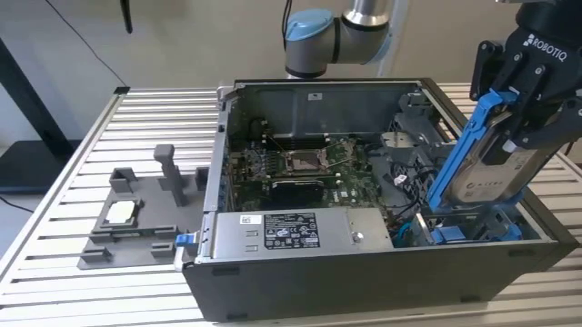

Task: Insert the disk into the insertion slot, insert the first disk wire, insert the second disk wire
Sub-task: 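Insert the disk into the insertion slot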

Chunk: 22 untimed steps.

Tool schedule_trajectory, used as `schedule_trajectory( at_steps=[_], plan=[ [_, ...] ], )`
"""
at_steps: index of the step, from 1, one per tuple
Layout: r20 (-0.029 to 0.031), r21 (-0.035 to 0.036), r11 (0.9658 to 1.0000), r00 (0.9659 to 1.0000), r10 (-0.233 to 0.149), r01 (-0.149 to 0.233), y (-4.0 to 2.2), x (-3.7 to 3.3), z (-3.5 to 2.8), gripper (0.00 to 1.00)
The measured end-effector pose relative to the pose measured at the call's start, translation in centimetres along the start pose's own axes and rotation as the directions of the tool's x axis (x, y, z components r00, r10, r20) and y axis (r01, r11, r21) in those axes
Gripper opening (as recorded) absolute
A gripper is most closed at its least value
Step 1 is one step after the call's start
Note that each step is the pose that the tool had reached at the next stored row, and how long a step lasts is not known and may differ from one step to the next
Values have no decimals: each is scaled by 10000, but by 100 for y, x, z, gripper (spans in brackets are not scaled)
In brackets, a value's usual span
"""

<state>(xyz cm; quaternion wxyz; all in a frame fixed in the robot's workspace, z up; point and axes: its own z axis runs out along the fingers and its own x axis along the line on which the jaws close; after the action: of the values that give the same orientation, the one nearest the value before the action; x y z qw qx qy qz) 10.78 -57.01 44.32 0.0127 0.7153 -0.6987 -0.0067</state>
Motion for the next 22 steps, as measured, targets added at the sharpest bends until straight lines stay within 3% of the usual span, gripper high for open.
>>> schedule_trajectory(
  at_steps=[22],
  plan=[
    [-5,17,10000,10000,-52,52,-69,10,209,33]
  ],
)
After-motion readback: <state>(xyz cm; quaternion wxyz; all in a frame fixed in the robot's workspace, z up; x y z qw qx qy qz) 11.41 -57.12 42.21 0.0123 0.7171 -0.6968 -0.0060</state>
